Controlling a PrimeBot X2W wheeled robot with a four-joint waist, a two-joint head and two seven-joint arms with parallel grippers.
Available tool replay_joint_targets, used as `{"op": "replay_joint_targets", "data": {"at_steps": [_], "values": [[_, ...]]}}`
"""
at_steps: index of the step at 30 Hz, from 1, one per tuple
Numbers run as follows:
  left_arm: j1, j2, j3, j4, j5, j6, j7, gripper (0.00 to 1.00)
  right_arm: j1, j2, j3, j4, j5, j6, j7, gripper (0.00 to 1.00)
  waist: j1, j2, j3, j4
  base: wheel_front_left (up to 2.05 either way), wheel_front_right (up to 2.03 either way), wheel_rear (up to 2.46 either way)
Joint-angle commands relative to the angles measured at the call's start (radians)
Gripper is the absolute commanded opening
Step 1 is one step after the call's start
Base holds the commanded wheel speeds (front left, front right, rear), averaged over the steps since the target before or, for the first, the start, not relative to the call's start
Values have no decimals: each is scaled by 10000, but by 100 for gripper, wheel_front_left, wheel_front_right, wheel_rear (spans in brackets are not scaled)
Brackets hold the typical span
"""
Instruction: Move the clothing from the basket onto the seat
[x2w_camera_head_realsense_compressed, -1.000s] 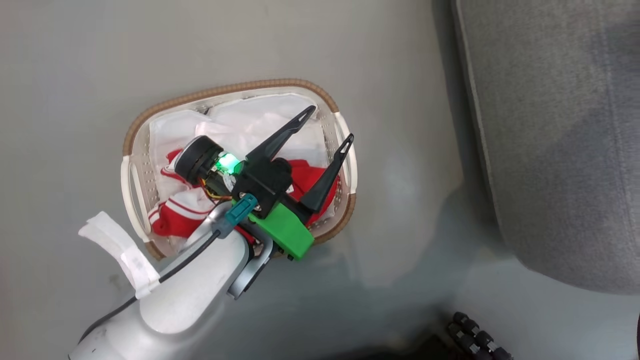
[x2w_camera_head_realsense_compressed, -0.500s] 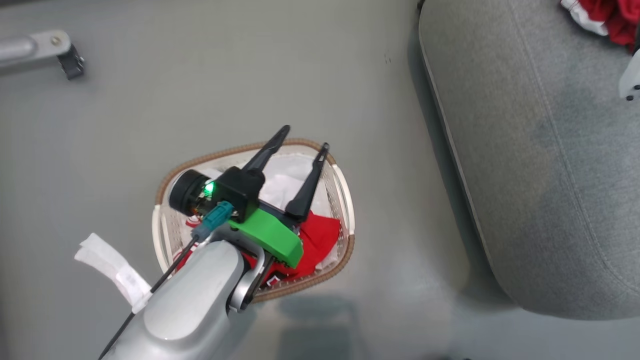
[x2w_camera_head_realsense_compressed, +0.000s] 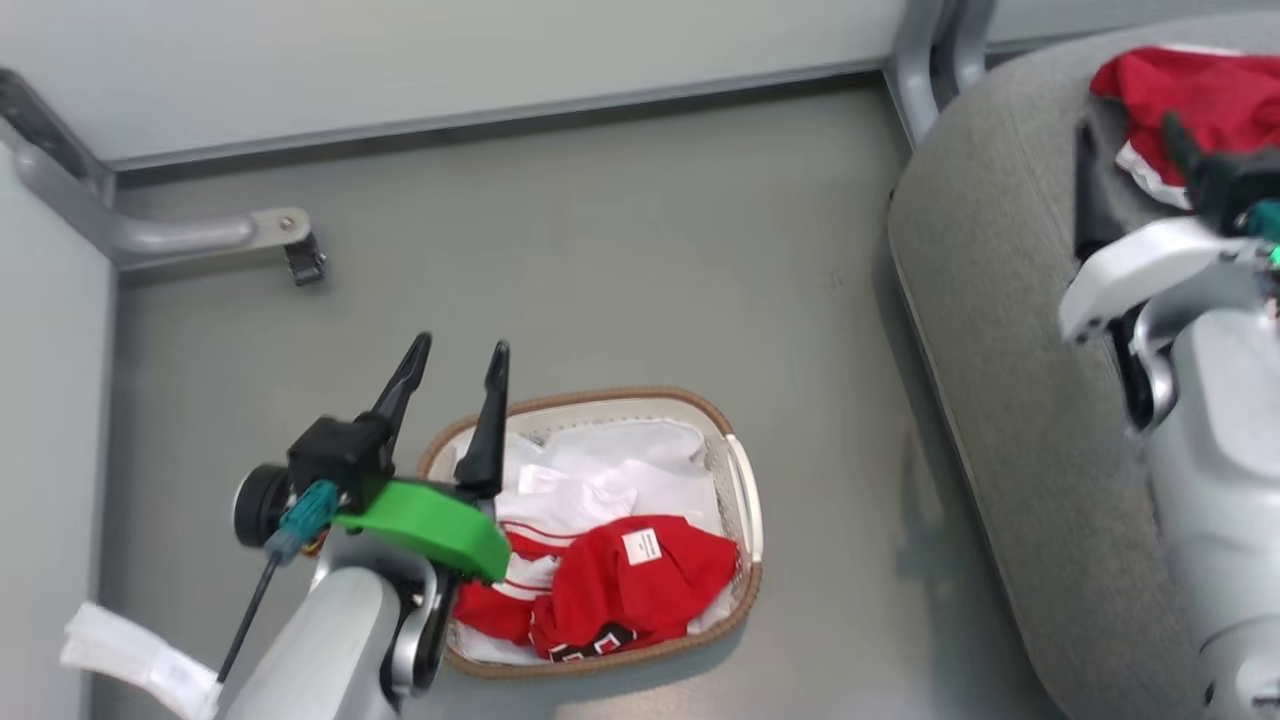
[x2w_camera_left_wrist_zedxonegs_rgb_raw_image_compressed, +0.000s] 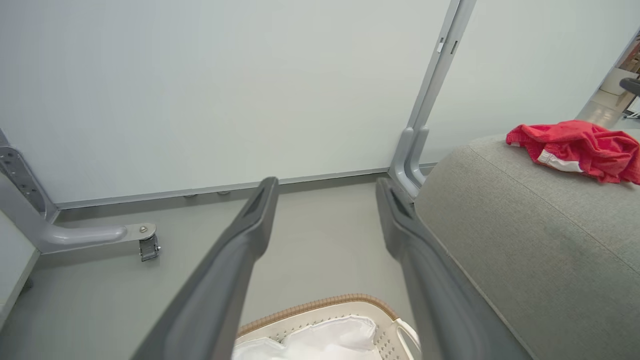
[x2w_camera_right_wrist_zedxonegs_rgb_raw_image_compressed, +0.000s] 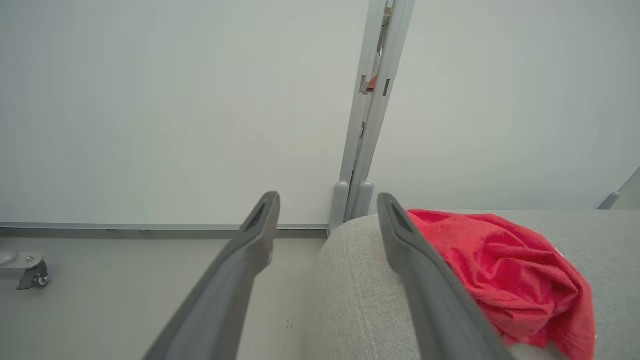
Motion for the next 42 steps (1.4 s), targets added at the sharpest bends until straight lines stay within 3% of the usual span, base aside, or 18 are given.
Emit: {"op": "replay_joint_targets", "data": {"at_steps": [1,10,16,27,42], "values": [[368,8,251,11,53,-69,-6,100,616,148,66,-359,217,-10,-47,100,1,0,-847,709,0,0,0],[2229,-208,1737,-320,526,-107,-7,100,3903,1160,-240,-3684,-91,-10,-48,100,1,0,-1425,954,0,0,0],[3138,-570,2411,-584,840,-214,-8,100,5760,1551,-457,-4897,-188,-10,-48,100,1,0,-1609,1009,0,0,0],[4134,-947,3179,-764,1397,-636,-8,100,7051,1568,656,-4850,1112,-10,-48,100,1,0,-2072,901,0,0,0],[4071,-1232,3483,-425,1805,-1038,-8,100,7021,1566,863,-4599,1186,-10,-48,100,1,0,-2067,941,0,0,0]]}}
